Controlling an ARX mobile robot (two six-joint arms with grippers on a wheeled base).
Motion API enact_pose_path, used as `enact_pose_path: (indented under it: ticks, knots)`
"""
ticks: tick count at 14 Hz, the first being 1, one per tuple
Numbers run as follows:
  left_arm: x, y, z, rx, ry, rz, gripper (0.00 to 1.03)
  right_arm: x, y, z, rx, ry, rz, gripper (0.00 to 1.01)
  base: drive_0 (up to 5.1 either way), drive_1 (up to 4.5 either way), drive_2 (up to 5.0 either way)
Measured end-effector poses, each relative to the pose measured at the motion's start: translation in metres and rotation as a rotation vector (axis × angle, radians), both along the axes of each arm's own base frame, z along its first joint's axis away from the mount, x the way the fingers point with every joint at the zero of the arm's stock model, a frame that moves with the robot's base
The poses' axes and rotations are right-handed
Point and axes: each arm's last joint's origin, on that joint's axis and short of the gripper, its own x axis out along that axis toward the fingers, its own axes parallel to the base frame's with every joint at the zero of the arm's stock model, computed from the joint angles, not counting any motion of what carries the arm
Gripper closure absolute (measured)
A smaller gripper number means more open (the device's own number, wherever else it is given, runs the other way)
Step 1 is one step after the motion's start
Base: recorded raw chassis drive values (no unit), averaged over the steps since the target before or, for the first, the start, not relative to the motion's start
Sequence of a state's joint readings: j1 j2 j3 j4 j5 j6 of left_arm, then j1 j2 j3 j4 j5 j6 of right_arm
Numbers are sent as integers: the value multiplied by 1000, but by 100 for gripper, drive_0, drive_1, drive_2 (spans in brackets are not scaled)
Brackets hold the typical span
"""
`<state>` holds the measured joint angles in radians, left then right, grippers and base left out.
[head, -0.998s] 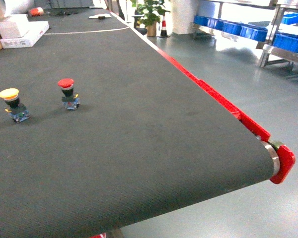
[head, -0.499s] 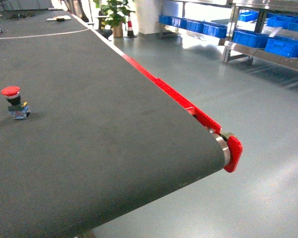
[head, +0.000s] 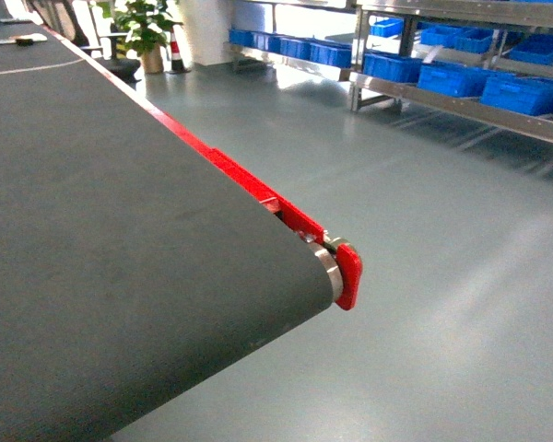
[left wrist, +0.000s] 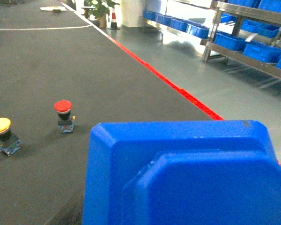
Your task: Pick blue part to blue bin on bottom shelf
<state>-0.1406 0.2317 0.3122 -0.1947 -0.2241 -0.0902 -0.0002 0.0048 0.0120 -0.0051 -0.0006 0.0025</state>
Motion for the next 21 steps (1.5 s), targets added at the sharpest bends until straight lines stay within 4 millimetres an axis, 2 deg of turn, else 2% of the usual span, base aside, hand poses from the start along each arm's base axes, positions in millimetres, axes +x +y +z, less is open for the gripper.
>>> enact_pose_path:
  ticks: [21]
  knots:
    - [0,0,0,-7,-1,0,59,0,0,0,0,0,0,3,-159,-159,-159]
